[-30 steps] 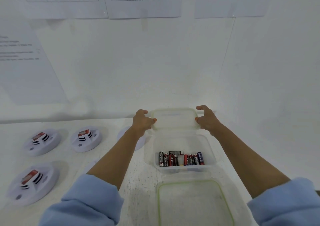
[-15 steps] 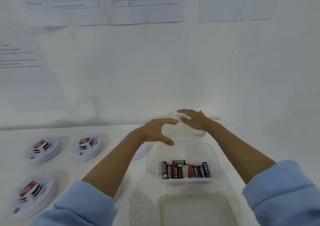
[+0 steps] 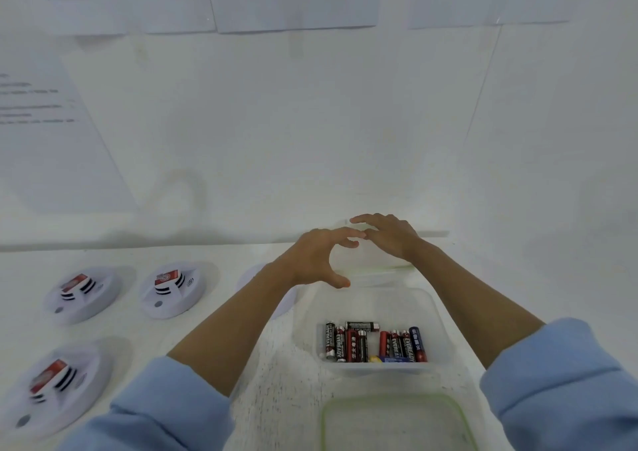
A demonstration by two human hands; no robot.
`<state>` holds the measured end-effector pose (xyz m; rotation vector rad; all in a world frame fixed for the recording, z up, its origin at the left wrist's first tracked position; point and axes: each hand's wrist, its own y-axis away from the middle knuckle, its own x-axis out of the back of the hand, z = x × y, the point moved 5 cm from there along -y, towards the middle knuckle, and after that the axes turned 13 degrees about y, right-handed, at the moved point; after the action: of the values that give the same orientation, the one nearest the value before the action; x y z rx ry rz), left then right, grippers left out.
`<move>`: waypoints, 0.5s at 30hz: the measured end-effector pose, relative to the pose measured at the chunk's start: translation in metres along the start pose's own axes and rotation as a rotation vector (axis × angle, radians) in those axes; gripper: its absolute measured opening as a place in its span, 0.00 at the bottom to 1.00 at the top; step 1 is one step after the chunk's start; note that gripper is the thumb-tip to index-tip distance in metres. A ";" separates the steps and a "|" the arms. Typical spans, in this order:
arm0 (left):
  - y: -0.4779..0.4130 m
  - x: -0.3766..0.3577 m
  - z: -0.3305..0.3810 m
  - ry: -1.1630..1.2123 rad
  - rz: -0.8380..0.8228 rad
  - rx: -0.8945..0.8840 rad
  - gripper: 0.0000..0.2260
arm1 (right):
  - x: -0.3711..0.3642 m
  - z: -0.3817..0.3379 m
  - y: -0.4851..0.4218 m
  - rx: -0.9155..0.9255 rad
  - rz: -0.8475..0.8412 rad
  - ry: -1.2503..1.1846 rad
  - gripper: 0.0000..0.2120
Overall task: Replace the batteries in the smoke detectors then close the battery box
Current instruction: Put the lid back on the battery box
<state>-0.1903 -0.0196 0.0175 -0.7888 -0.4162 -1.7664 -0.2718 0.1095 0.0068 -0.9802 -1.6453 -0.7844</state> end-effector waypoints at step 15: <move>-0.004 0.004 0.007 -0.027 -0.042 0.084 0.27 | 0.001 -0.004 0.007 0.034 0.018 0.123 0.20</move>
<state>-0.1931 -0.0167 0.0257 -0.7491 -0.5251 -1.7668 -0.2641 0.1096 0.0088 -0.9035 -1.5371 -0.7867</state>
